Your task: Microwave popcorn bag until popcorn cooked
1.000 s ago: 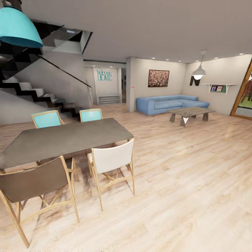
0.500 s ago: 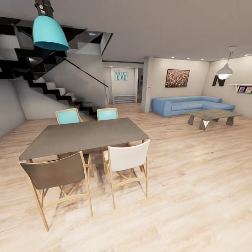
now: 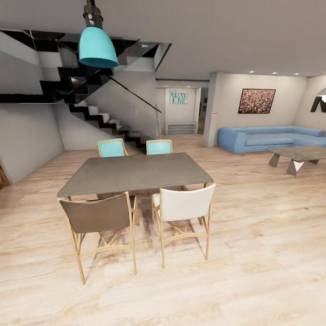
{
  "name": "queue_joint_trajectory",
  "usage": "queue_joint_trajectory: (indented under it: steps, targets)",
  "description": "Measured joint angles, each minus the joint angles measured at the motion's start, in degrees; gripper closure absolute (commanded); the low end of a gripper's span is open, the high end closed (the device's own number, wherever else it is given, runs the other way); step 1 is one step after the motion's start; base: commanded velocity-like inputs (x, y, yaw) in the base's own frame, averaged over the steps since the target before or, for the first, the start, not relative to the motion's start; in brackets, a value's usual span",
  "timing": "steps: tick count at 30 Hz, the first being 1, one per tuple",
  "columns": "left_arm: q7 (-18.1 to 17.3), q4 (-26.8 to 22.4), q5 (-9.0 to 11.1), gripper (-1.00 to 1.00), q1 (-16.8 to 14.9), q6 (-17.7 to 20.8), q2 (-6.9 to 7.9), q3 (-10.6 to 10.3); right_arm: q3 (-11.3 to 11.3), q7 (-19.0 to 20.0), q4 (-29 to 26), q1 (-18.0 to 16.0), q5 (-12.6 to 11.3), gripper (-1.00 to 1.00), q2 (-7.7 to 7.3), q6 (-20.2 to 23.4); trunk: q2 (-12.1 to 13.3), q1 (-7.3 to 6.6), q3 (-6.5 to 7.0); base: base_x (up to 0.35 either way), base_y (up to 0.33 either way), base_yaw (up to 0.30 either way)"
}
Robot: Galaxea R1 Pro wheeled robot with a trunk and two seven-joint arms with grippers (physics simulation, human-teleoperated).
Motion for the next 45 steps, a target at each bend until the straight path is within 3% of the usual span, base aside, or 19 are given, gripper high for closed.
queue_joint_trajectory:
  steps: [18, 35, 45]
  targets:
    - [0.00, 0.00, -0.01, -1.00, 0.00, 0.00, -0.05, 0.00, 0.01, 0.00, -0.01, 0.02, 0.01, -1.00, -0.04, 0.00, 0.00, 0.00, 0.00, -0.004, 0.000, 0.298]
    - [0.00, 0.01, 0.05, -1.00, 0.00, 0.00, -0.06, 0.00, 0.02, 0.00, -0.01, 0.01, 0.01, -1.00, -0.05, 0.00, 0.00, 0.03, 0.00, -0.289, 0.000, 0.298]
    - [0.00, 0.00, 0.08, -1.00, 0.00, 0.00, -0.04, 0.00, 0.01, 0.00, 0.01, -0.03, 0.01, -1.00, -0.09, 0.00, 0.00, 0.00, 0.00, -0.038, 0.000, 0.298]
